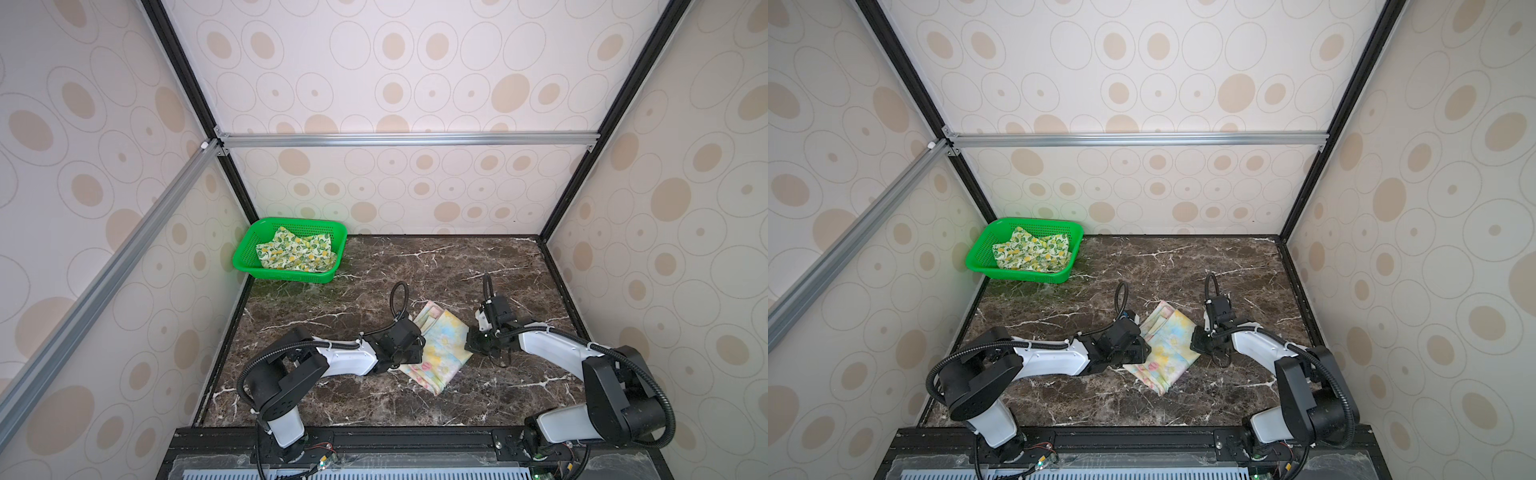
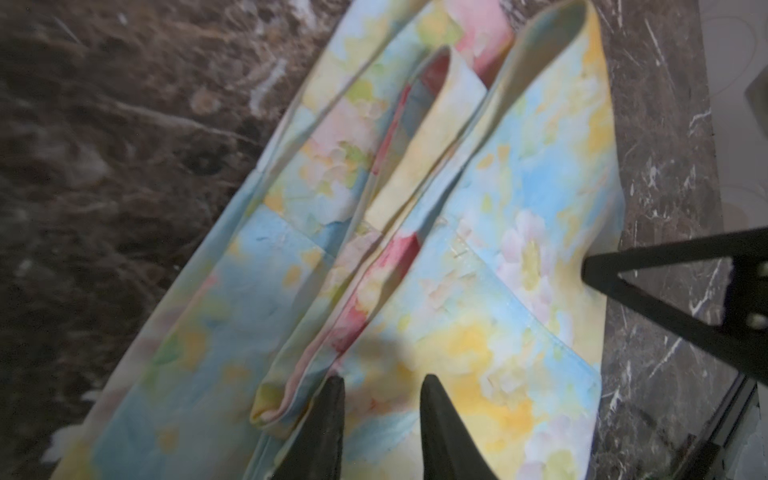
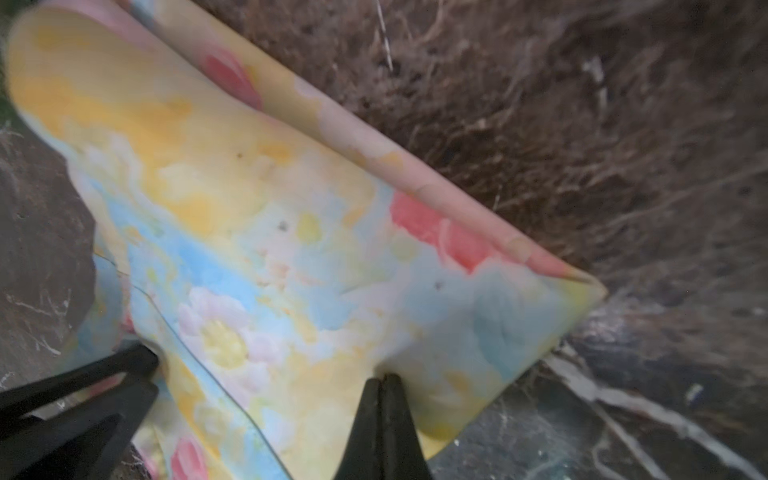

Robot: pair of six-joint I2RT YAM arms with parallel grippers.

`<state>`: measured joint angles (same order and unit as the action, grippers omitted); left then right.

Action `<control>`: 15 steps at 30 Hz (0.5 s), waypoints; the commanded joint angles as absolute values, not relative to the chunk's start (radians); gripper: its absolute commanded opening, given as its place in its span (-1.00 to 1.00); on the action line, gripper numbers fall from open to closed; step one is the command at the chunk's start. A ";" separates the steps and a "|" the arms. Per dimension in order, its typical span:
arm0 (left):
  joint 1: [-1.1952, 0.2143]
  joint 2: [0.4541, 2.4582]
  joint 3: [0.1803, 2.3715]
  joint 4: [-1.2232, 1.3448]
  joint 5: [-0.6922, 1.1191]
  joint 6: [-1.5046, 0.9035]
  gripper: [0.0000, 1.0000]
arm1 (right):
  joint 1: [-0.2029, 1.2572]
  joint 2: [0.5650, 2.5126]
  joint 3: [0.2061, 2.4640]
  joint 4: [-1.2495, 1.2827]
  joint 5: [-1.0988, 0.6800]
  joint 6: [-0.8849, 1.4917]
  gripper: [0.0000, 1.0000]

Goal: Fold and stack skirts
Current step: Rotate the skirt at the center of the table.

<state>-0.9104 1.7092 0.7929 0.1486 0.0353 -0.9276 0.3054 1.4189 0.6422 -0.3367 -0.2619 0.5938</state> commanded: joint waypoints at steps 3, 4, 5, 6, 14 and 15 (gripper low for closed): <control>-0.858 1.776 0.831 0.102 -0.005 -0.844 -0.40 | 0.368 1.373 0.542 -0.298 -0.244 0.715 -1.00; -0.850 1.788 0.837 0.106 -0.008 -0.833 -0.40 | 0.394 1.360 0.529 -0.293 -0.235 0.739 -1.00; -0.843 1.798 0.843 0.116 -0.009 -0.823 -0.40 | 0.419 1.350 0.519 -0.289 -0.230 0.764 -1.00; -0.834 1.808 0.852 0.122 -0.011 -0.813 -0.41 | 0.457 1.338 0.511 -0.287 -0.218 0.794 -1.00; -0.790 1.750 0.921 0.090 -0.049 -0.723 -0.42 | 0.680 1.269 0.545 -0.291 -0.149 0.959 -1.00; -0.790 1.726 0.913 0.082 -0.048 -0.719 -0.42 | 0.680 1.257 0.562 -0.308 -0.145 0.946 -1.00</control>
